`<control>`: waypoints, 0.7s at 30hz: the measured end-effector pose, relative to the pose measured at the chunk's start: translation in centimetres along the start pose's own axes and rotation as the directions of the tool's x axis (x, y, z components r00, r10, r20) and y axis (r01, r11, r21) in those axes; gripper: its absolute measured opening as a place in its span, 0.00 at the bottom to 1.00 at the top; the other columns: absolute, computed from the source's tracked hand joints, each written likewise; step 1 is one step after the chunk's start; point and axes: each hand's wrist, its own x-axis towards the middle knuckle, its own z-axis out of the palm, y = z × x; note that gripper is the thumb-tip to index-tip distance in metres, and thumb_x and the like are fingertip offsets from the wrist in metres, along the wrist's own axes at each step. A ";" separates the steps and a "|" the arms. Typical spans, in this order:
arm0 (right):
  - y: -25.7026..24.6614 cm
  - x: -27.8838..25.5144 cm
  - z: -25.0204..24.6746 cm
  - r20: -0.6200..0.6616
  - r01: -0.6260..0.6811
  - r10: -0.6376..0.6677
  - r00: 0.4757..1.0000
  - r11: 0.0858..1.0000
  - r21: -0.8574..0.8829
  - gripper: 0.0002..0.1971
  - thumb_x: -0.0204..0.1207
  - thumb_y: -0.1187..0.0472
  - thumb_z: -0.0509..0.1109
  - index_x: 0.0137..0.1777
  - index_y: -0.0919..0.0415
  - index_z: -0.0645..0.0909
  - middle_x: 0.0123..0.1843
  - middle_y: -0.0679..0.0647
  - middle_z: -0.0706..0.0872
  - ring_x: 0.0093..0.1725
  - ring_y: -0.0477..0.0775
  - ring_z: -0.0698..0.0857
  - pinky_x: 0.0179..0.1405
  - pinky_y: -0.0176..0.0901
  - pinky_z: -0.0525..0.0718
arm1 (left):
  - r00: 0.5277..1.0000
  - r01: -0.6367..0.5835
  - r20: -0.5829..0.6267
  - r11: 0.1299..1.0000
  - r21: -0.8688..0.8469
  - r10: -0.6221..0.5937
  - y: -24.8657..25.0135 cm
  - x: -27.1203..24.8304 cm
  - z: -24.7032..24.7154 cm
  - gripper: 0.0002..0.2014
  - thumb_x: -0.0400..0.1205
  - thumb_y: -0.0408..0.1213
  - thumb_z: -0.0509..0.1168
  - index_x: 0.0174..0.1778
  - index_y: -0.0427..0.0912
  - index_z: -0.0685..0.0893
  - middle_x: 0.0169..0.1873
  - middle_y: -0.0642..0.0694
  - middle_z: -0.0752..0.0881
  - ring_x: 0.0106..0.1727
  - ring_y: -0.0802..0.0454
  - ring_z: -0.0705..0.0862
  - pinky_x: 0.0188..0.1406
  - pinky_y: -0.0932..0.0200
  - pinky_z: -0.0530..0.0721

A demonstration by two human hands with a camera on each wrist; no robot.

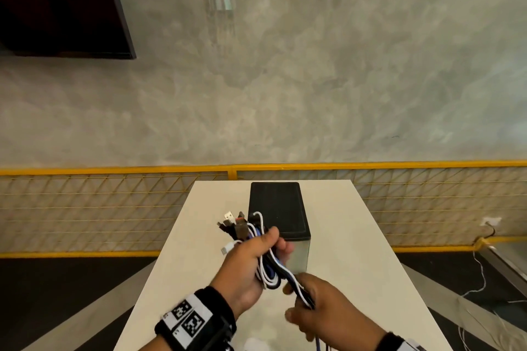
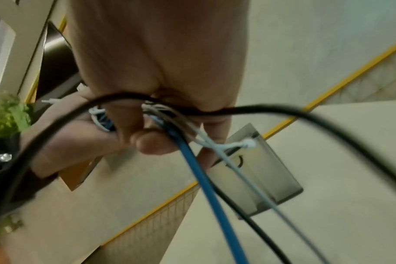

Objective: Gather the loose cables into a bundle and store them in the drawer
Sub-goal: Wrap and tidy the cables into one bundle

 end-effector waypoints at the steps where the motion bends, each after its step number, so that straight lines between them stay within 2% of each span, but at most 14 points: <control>1: 0.2 -0.2 -0.2 0.007 -0.028 0.028 1.000 1.000 0.000 0.08 0.73 0.58 0.71 0.51 0.55 0.80 0.30 0.51 0.84 0.28 0.48 0.83 0.36 0.46 0.86 | 1.000 -0.004 0.007 1.000 0.016 0.004 0.2 0.1 0.0 0.11 0.71 0.37 0.73 0.31 0.34 0.81 0.28 0.39 0.82 0.29 0.47 0.84 0.50 0.47 0.85; 3: 0.4 -0.5 -0.6 0.045 -0.057 0.059 0.997 0.997 -0.043 0.05 0.75 0.58 0.68 0.46 0.59 0.82 0.32 0.51 0.85 0.30 0.47 0.84 0.40 0.48 0.87 | 1.000 -0.009 0.026 0.996 0.094 0.007 0.3 0.2 -0.1 0.16 0.74 0.40 0.73 0.26 0.37 0.76 0.22 0.42 0.74 0.23 0.49 0.76 0.37 0.50 0.83; 5: 0.5 -0.9 -0.6 0.076 -0.076 0.087 0.993 0.988 -0.138 0.08 0.74 0.53 0.67 0.42 0.56 0.82 0.33 0.47 0.85 0.36 0.46 0.86 0.43 0.43 0.85 | 0.998 0.005 0.054 0.984 0.178 -0.015 0.5 0.1 0.0 0.18 0.75 0.40 0.74 0.24 0.39 0.74 0.20 0.44 0.72 0.20 0.51 0.72 0.30 0.54 0.79; 7: 0.7 -1.2 -1.0 0.069 -0.052 0.075 0.995 0.956 -0.288 0.11 0.74 0.47 0.66 0.42 0.53 0.81 0.33 0.44 0.81 0.39 0.39 0.84 0.41 0.30 0.76 | 0.994 0.036 0.093 0.962 0.271 -0.064 1.0 0.0 -0.3 0.18 0.79 0.37 0.70 0.24 0.40 0.75 0.19 0.46 0.72 0.18 0.53 0.71 0.27 0.56 0.77; 9: 0.2 -1.4 -1.8 0.044 0.001 0.020 0.999 0.899 -0.439 0.11 0.76 0.44 0.66 0.46 0.50 0.82 0.34 0.41 0.79 0.37 0.28 0.80 0.42 0.23 0.73 | 0.980 0.116 0.111 0.922 0.368 -0.168 1.7 -0.3 -0.8 0.19 0.82 0.34 0.67 0.23 0.43 0.76 0.19 0.48 0.71 0.18 0.54 0.70 0.26 0.58 0.76; 11: -0.8 -1.6 -2.3 0.006 0.052 -0.056 0.998 0.882 -0.468 0.10 0.78 0.47 0.67 0.52 0.48 0.84 0.34 0.38 0.78 0.37 0.18 0.75 0.46 0.12 0.67 | 0.958 0.204 0.092 0.871 0.447 -0.272 2.0 -0.6 -1.5 0.18 0.82 0.33 0.66 0.24 0.45 0.77 0.20 0.48 0.71 0.18 0.55 0.70 0.26 0.59 0.73; 12: -1.3 -1.6 -2.6 -0.005 0.060 -0.069 0.998 0.887 -0.458 0.10 0.78 0.49 0.68 0.54 0.50 0.85 0.35 0.38 0.78 0.37 0.15 0.74 0.45 0.09 0.65 | 0.944 0.243 0.081 0.840 0.485 -0.320 2.0 -0.7 -1.7 0.17 0.81 0.32 0.66 0.25 0.45 0.78 0.21 0.48 0.71 0.18 0.55 0.70 0.26 0.59 0.72; 14: -1.8 -1.2 -2.9 -0.015 0.037 -0.048 0.999 0.907 -0.420 0.10 0.76 0.52 0.71 0.53 0.54 0.87 0.36 0.42 0.81 0.37 0.17 0.76 0.42 0.12 0.68 | 0.926 0.278 0.059 0.778 0.563 -0.374 1.8 -0.6 -1.9 0.14 0.79 0.31 0.68 0.27 0.44 0.78 0.21 0.47 0.72 0.18 0.55 0.69 0.25 0.61 0.72; 16: -2.2 -0.6 -3.1 -0.043 0.007 -0.025 0.999 0.927 -0.376 0.04 0.73 0.55 0.74 0.44 0.54 0.87 0.36 0.44 0.82 0.36 0.21 0.78 0.39 0.16 0.72 | 0.920 0.284 0.030 0.719 0.634 -0.391 1.4 -0.3 -1.8 0.12 0.77 0.30 0.70 0.28 0.43 0.80 0.20 0.46 0.75 0.18 0.54 0.72 0.24 0.61 0.75; 17: -2.4 -0.3 -3.1 -0.060 -0.002 -0.021 0.998 0.933 -0.360 0.01 0.70 0.57 0.75 0.39 0.51 0.86 0.35 0.44 0.83 0.36 0.22 0.79 0.38 0.17 0.73 | 0.919 0.279 0.019 0.684 0.674 -0.394 1.1 -0.3 -1.8 0.07 0.75 0.31 0.72 0.32 0.42 0.83 0.22 0.47 0.80 0.20 0.54 0.78 0.26 0.61 0.78; 18: -2.4 0.2 -3.2 -0.082 -0.012 -0.017 0.996 0.940 -0.341 0.04 0.68 0.58 0.76 0.36 0.48 0.85 0.35 0.45 0.84 0.37 0.24 0.80 0.37 0.19 0.74 | 0.921 0.259 0.022 0.653 0.712 -0.389 1.0 -0.3 -1.5 0.05 0.72 0.33 0.74 0.41 0.43 0.87 0.28 0.47 0.86 0.27 0.54 0.85 0.31 0.61 0.82; 19: -2.2 0.6 -3.1 -0.101 -0.022 -0.009 0.995 0.952 -0.306 0.05 0.65 0.59 0.76 0.33 0.48 0.84 0.35 0.46 0.86 0.37 0.27 0.82 0.36 0.21 0.75 | 0.923 0.244 0.024 0.633 0.734 -0.383 0.7 0.0 -1.6 0.16 0.69 0.36 0.77 0.53 0.45 0.87 0.39 0.50 0.91 0.37 0.57 0.89 0.39 0.63 0.86; 20: -2.1 1.0 -3.0 -0.129 -0.046 0.013 0.992 0.965 -0.259 0.05 0.62 0.60 0.76 0.30 0.48 0.85 0.36 0.49 0.88 0.36 0.31 0.83 0.35 0.23 0.76 | 0.925 0.226 0.036 0.626 0.747 -0.378 0.5 0.3 -1.5 0.25 0.67 0.39 0.79 0.61 0.47 0.85 0.47 0.53 0.92 0.46 0.59 0.90 0.48 0.64 0.86; 21: -1.7 1.3 -2.9 -0.159 -0.068 0.037 0.987 0.979 -0.195 0.06 0.59 0.61 0.75 0.27 0.48 0.84 0.35 0.52 0.89 0.35 0.35 0.84 0.35 0.26 0.77 | 0.927 0.201 0.056 0.617 0.761 -0.371 0.5 0.4 -1.0 0.27 0.67 0.41 0.80 0.62 0.49 0.84 0.49 0.56 0.92 0.49 0.59 0.89 0.53 0.65 0.85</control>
